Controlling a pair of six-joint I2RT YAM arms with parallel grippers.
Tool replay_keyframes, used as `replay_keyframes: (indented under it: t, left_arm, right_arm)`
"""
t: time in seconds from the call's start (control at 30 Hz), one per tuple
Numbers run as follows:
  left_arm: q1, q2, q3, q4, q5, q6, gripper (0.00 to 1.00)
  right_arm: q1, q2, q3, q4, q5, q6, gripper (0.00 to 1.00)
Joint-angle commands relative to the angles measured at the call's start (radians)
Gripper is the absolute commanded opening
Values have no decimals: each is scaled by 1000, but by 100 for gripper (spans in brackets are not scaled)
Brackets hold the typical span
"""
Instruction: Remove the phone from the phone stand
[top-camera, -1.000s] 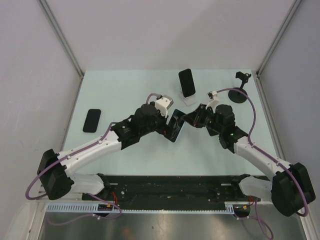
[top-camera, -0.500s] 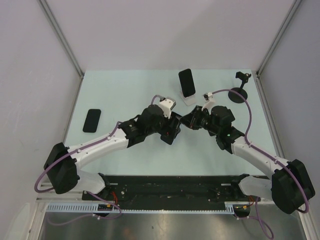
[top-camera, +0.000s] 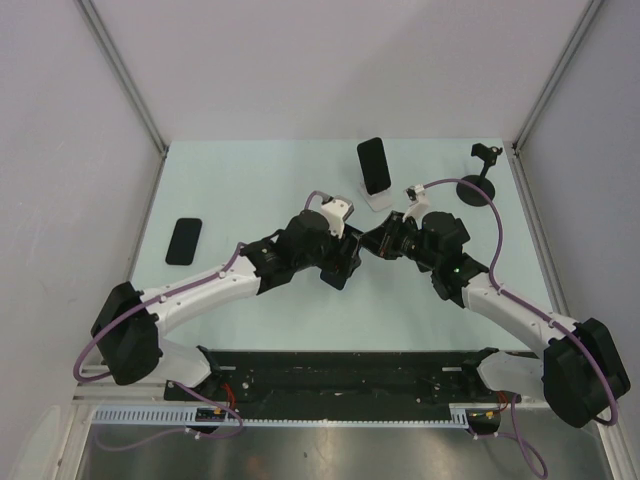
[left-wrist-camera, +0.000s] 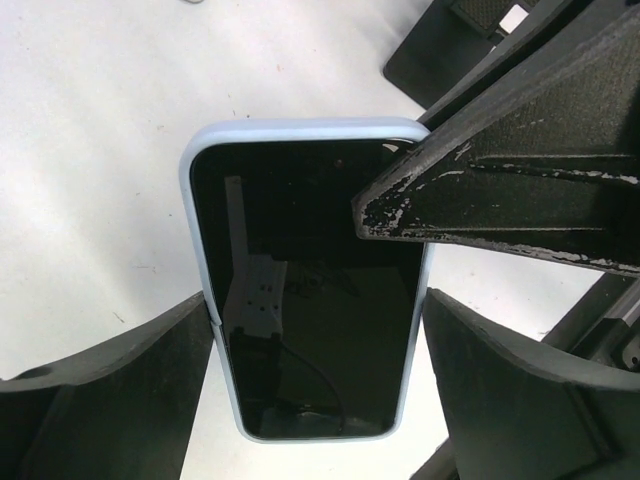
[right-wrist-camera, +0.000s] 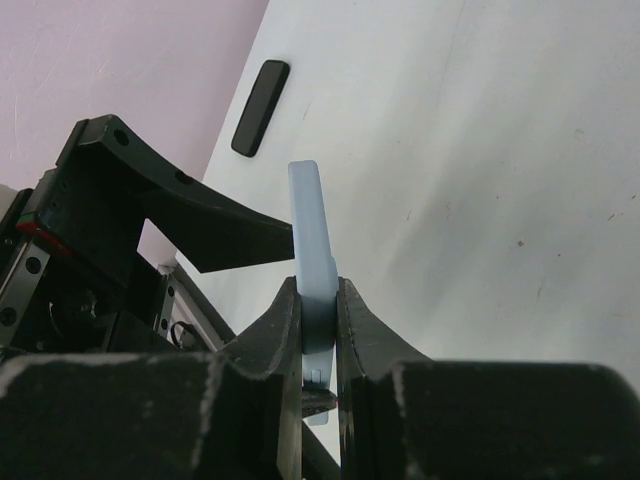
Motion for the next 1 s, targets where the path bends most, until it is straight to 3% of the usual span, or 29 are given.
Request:
replay_keyframes:
  t: [0.0,0.13,0.33,0.37,0.43,0.47,0.53,0.57,0.67,0.83,0.97]
  left_arm:
    - [-6,8,44,15,20,-9,86]
    - [-6,12,47,1,5,9,79]
    - [-6,14,59,-23,-3,29,58]
    - [-6,15,59,-25,-8,32,48]
    - [-5,14,60,-34,-15,34,36]
    - [-5,14,60,-36,-22,35,31]
    - [8,6,60,-46,-26,40,22]
    - [12,4,59,-54,-26,40,19]
    - [48,-11,54,-74,-18,47,11]
    - [149,-37,48,-123,-14,89,9]
    - [258,-31,40,-195,-6,130,9]
  right_arm:
    - [9,-4,53,115,-20,26,0]
    - [12,0,53,121,-24,29,0]
    - [12,6,53,123,-24,29,0]
    - [10,8,53,124,-26,31,0]
    - [10,6,53,121,-24,31,11]
    - [10,3,53,117,-24,25,27]
    - [9,-3,53,109,-24,16,43]
    - [6,-13,53,97,-18,3,56]
    - [-13,-33,53,54,-6,-17,76]
    - [-48,-99,53,-67,34,-106,92]
    - [-71,-150,53,-173,114,-182,96]
